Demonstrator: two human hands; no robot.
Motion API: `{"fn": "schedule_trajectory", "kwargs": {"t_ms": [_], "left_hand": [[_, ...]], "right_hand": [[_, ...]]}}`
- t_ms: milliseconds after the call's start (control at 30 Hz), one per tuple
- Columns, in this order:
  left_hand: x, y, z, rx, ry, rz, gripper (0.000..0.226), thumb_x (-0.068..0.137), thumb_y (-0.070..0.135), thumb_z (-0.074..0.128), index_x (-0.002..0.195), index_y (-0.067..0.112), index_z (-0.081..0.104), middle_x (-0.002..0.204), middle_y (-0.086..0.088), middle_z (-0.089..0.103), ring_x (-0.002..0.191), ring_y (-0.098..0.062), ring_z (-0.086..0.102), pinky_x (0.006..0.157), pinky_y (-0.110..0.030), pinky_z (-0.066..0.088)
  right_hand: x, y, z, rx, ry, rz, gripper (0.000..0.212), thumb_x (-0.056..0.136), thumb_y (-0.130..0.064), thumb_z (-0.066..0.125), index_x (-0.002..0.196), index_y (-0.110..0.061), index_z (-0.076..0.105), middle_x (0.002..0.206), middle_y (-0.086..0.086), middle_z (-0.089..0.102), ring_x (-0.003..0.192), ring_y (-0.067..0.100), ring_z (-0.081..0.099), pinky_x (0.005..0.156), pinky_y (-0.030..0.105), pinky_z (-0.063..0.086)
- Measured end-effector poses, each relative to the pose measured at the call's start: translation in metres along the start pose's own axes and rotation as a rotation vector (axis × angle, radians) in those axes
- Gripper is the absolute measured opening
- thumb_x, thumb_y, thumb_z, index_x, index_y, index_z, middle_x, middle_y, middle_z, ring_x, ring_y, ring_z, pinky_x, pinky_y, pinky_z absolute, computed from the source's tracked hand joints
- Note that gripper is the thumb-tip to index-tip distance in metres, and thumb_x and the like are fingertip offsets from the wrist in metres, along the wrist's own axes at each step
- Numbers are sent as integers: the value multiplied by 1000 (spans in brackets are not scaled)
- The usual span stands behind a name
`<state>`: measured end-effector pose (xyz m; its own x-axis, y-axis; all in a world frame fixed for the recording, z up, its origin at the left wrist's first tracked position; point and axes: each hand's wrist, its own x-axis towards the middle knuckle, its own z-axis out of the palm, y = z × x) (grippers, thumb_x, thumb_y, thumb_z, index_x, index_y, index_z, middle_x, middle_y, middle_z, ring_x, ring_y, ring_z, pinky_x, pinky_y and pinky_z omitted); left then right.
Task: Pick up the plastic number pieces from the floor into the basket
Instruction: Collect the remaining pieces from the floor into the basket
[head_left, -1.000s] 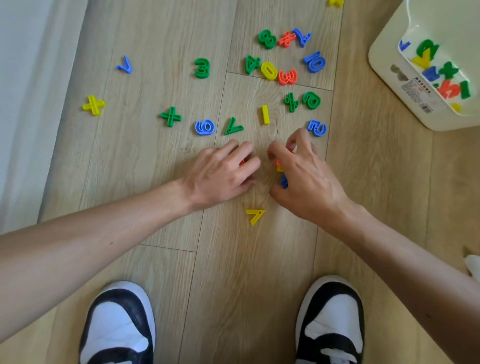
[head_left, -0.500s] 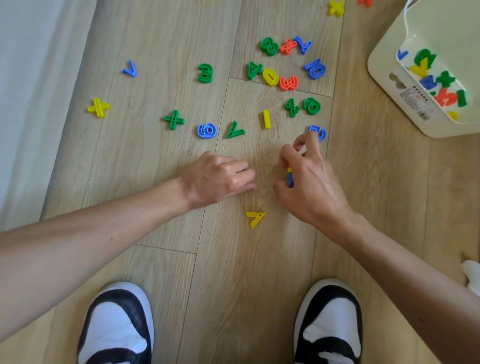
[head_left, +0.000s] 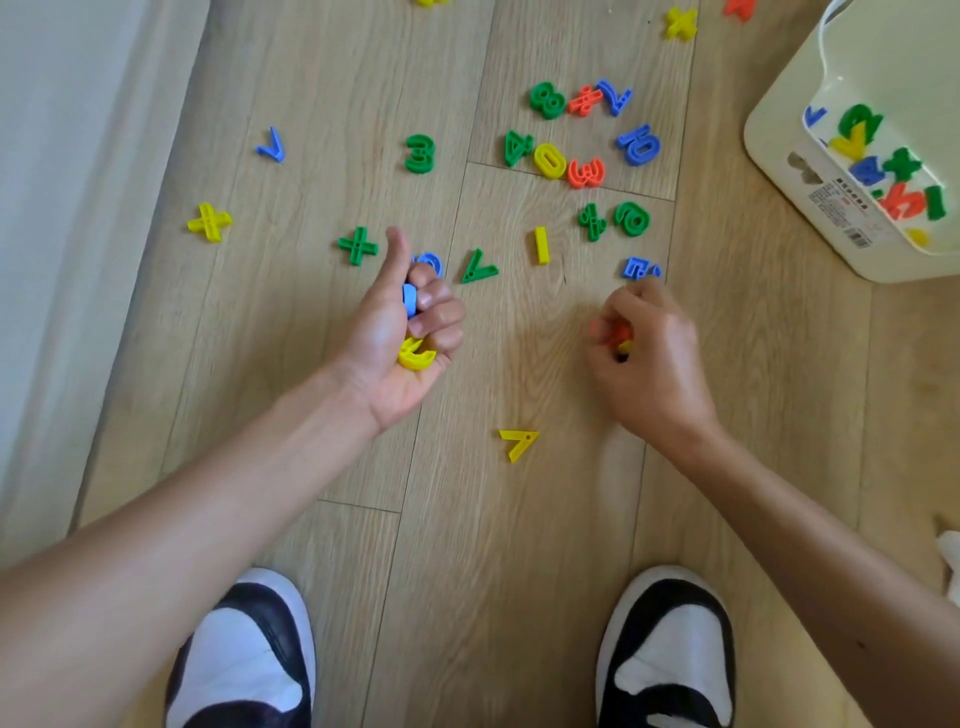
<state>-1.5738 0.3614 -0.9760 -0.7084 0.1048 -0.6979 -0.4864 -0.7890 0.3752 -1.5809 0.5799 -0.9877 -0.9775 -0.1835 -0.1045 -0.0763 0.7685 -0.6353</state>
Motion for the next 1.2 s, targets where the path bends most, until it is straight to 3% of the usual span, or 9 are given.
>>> {"fn": "schedule_trajectory", "kwargs": {"t_ms": [167,233,333,533,633,767,967,1100,1200], "left_hand": [[-5,-7,-5,-300,-112,-77,50,98,54,37,64,17,41,55,5,36,37,-5,28,38,-17,21],[-7,-8,-7,-413,-155,-103,51,98,52,35,66,13,45,58,3,39,39,-7,30,41,-18,22],[-14,-11,-9,-514,-151,-112,54,99,50,31,71,9,50,65,-2,40,43,-9,32,39,-19,28],[-26,-20,-9,-493,-48,-142,58,101,49,25,74,6,53,70,-6,44,53,-12,38,37,-18,33],[-27,-18,-8,-309,20,-133,48,102,41,32,72,9,52,67,-5,47,50,-11,41,33,-16,30],[-28,-5,-14,398,120,179,41,103,30,40,65,14,47,58,0,43,40,-8,32,34,-15,20],[-21,17,-42,1788,119,782,28,100,28,43,79,12,50,59,-6,55,53,-26,51,52,-36,38],[-20,6,-48,2093,104,758,31,100,40,37,99,11,47,75,-8,64,67,-37,60,54,-41,44],[-21,-6,-47,2213,90,776,36,98,45,41,102,10,46,81,-10,65,69,-39,62,51,-36,35]], "right_hand": [[6,-14,-12,1444,-205,692,27,76,11,41,73,-14,49,82,6,56,65,11,47,42,18,37],[2,-22,-13,1824,-328,726,25,65,7,42,79,-12,48,87,8,52,67,11,43,40,15,35],[-7,-33,-8,2044,-392,696,27,62,-1,45,87,-10,51,88,9,51,70,11,38,40,12,31],[-21,-40,5,2089,-360,751,21,85,-27,43,92,-10,54,84,8,50,63,11,44,39,13,32],[-22,-38,4,2033,-371,784,35,95,-44,42,86,-11,52,80,6,49,62,9,41,40,11,27],[-18,-36,3,1879,-421,799,41,96,-43,46,69,-13,45,73,4,46,57,8,41,35,11,29],[-16,-40,5,1679,-455,802,36,94,-38,52,66,-16,47,62,-2,40,47,5,31,31,13,21],[-21,-38,0,1379,-496,765,37,99,-40,48,70,-16,51,60,-1,38,46,6,29,34,16,22],[-28,-36,-3,1051,-516,619,37,103,-36,45,75,-14,54,60,1,39,48,10,30,40,20,25]]}}
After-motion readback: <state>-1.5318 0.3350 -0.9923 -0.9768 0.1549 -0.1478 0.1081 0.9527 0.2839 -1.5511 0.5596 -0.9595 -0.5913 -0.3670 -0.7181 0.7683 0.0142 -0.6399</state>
